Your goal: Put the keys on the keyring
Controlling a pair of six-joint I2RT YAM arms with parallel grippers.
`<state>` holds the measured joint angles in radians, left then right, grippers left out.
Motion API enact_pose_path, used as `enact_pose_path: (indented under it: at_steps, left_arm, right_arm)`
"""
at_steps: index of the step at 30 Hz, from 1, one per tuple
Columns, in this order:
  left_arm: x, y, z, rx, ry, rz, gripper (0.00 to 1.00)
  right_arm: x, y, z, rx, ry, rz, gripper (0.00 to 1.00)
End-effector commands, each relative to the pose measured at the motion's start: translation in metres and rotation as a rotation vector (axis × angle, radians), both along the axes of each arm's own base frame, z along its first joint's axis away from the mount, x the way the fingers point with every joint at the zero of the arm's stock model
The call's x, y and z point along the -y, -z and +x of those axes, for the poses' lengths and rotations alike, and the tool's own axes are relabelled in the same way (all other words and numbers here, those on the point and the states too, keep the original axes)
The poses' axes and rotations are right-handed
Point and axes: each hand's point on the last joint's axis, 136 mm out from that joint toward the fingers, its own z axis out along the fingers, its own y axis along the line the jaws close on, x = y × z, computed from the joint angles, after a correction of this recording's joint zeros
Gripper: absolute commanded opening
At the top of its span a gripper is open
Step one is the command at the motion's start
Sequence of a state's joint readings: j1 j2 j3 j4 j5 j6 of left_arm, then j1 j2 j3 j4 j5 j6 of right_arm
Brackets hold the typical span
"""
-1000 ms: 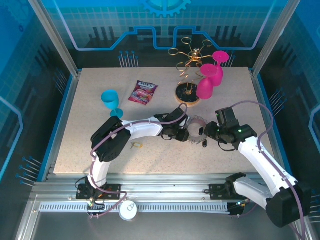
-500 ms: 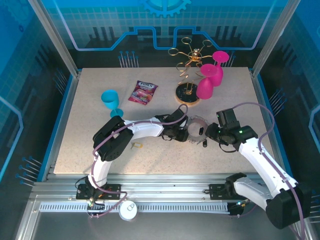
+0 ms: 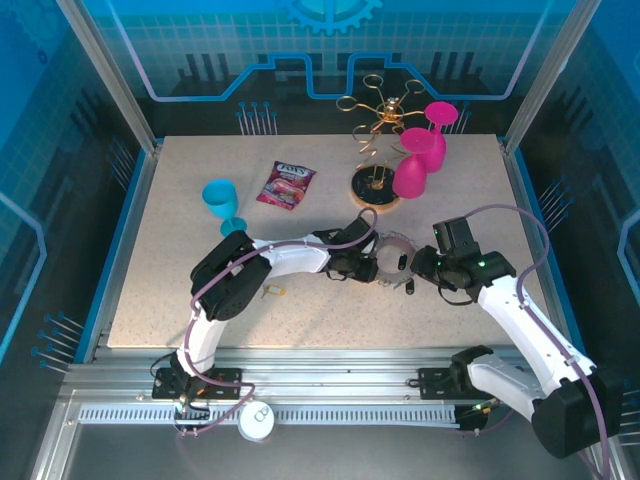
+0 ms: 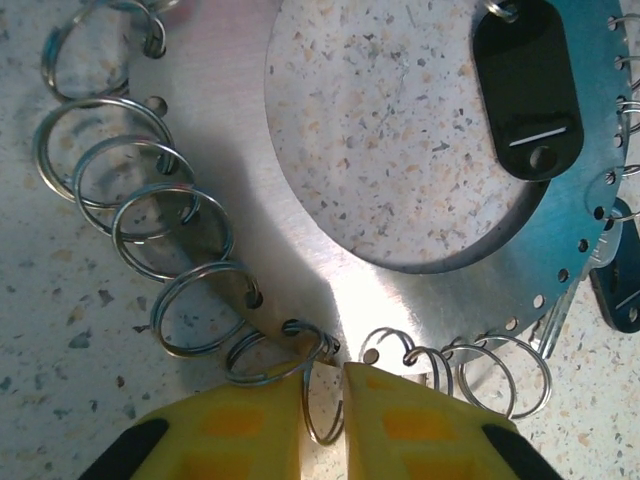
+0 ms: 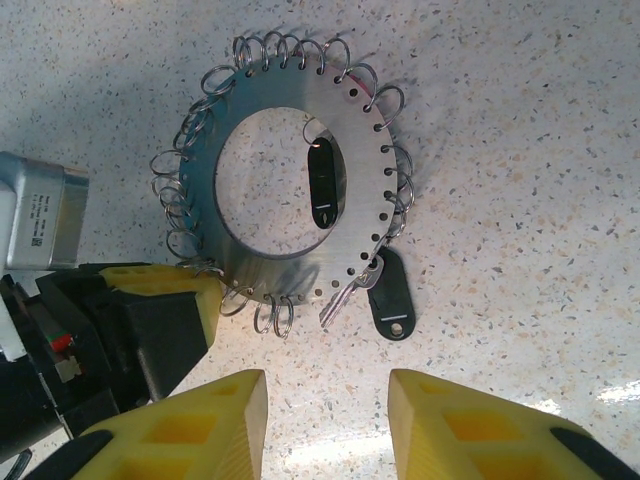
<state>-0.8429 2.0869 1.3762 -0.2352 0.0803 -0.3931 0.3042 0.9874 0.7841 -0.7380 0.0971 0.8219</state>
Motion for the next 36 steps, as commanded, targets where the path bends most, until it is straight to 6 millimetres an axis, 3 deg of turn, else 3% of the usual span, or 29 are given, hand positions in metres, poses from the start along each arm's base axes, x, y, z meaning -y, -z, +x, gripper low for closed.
enact_pose_path:
  at_steps: [1, 6, 10, 19, 24, 28, 31, 36]
  left_arm:
    - [0.012, -0.003, 0.002, -0.003, 0.006, -0.031, 0.14]
    - [0.006, -0.018, 0.003, 0.047, 0.007, -0.034, 0.03]
    - [-0.012, -0.05, 0.001, 0.185, 0.064, -0.02, 0.0]
    - [-0.062, -0.105, -0.026, 0.528, 0.512, 0.133, 0.0]
    - [-0.079, -0.138, -0.036, 0.721, 0.736, 0.044, 0.0]
    - [-0.093, -0.159, -0.038, 0.875, 0.852, -0.045, 0.0]
    - [-0.101, -0.17, -0.033, 0.911, 0.871, -0.083, 0.0]
    - [-0.099, -0.179, -0.04, 1.031, 0.962, -0.165, 0.0]
  right_arm:
    - [0.007, -0.001, -0.006, -0.009, 0.007, -0.018, 0.38]
    - [0.007, -0.004, -0.005, 0.008, -0.008, -0.019, 0.37]
    - [-0.008, -0.012, 0.005, 0.086, -0.126, 0.001, 0.37]
    - [-0.053, -0.066, 0.049, 0.438, -0.498, -0.039, 0.37]
    - [-0.093, -0.095, 0.063, 0.717, -0.77, -0.143, 0.38]
    - [-0.127, -0.102, 0.054, 0.979, -1.046, -0.299, 0.38]
    - [-0.148, -0.091, 0.034, 1.14, -1.265, -0.326, 0.35]
    - [-0.175, -0.064, 0.011, 1.152, -1.554, -0.311, 0.34]
